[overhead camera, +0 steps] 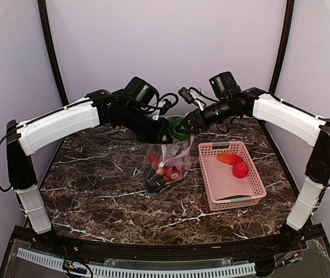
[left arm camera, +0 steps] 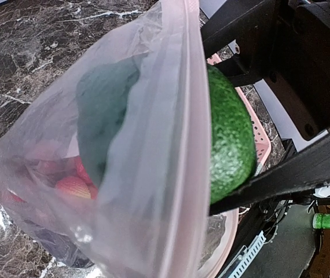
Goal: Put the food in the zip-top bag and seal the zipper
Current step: Place the fake fruit in the zipper food storage bag.
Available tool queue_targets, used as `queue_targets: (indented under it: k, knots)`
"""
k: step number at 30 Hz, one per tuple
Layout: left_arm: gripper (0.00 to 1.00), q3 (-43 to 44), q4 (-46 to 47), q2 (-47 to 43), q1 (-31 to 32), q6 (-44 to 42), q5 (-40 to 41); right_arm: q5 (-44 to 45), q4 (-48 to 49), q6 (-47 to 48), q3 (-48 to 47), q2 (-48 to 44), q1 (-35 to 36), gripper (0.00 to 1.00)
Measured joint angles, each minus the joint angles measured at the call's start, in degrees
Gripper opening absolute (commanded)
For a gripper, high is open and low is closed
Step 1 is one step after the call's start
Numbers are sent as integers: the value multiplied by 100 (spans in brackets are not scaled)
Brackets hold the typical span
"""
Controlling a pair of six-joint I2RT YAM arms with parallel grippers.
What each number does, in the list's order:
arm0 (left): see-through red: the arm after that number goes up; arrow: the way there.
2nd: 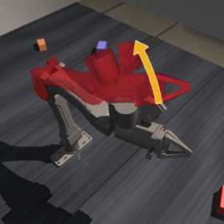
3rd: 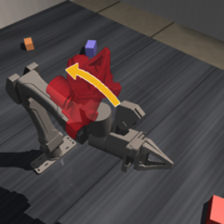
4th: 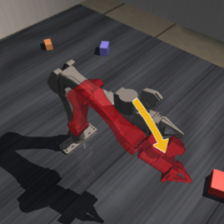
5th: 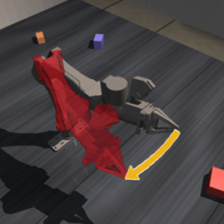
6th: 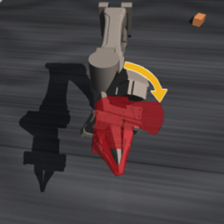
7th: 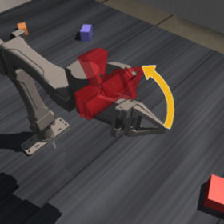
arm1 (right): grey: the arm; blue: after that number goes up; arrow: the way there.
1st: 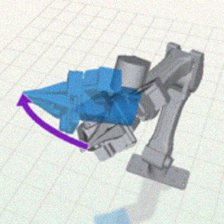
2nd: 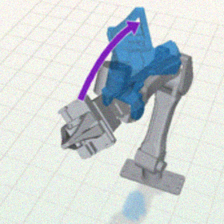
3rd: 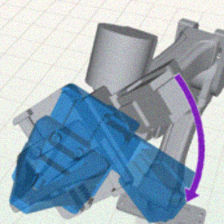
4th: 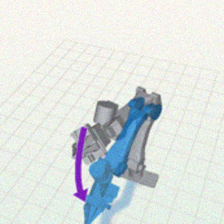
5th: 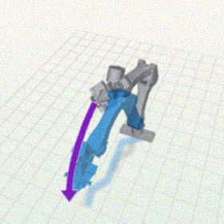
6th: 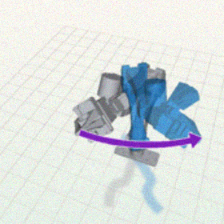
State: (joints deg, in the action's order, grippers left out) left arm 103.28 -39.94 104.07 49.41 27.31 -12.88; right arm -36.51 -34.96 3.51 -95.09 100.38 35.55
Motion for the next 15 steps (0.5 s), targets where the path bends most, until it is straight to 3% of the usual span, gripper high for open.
queue_targets:
  k: [10,15]
  knots:
    - [1,-116,173,-28,0,37,2,328,-90,68,-138,-2,151,79]
    - [1,-157,179,-61,0,33,87,468,-136,173,-181,-103,188,82]
